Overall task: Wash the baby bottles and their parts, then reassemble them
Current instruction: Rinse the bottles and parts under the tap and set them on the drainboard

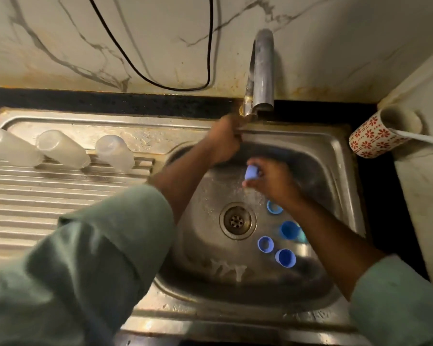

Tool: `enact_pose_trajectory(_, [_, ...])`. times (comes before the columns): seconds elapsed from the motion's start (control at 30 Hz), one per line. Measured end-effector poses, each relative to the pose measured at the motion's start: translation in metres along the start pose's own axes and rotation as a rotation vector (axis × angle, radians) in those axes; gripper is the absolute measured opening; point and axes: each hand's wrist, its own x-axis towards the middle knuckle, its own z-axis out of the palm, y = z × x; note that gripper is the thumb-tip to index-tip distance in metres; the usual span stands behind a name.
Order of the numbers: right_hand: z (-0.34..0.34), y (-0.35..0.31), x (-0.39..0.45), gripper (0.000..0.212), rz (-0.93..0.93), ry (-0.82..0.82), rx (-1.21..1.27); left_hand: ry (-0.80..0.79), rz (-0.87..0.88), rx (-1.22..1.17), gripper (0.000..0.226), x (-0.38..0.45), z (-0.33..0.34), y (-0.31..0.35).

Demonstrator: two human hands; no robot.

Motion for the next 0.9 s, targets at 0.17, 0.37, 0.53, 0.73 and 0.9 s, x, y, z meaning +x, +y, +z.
enact_pose_trajectory(0.17, [0.0,-0.002,-0.002,0.035,0.072,-0.114,-0.194,-0.053,-0.103,0.324,0.033,-0.045,0.03,-0.058])
enact_pose_trajectory(0.37, [0.008,-0.011,-0.016,0.044,0.053,-0.026,-0.188,-0.098,-0.146,0.602,0.053,-0.079,0.038,-0.109])
enact_pose_trajectory(0.53, [0.007,-0.021,-0.016,0.047,0.029,0.167,-0.181,0.004,-0.096,0.624,0.057,-0.103,0.016,-0.121])
enact_pose_trajectory(0.73, [0.007,-0.07,-0.032,0.048,0.026,0.091,0.205,0.15,-0.151,0.576,0.042,-0.155,-0.033,-0.151])
enact_pose_trajectory(0.9, [0.065,-0.141,-0.04,0.047,-0.047,-0.1,0.332,0.106,-0.279,0.573,0.055,-0.196,-0.081,-0.209])
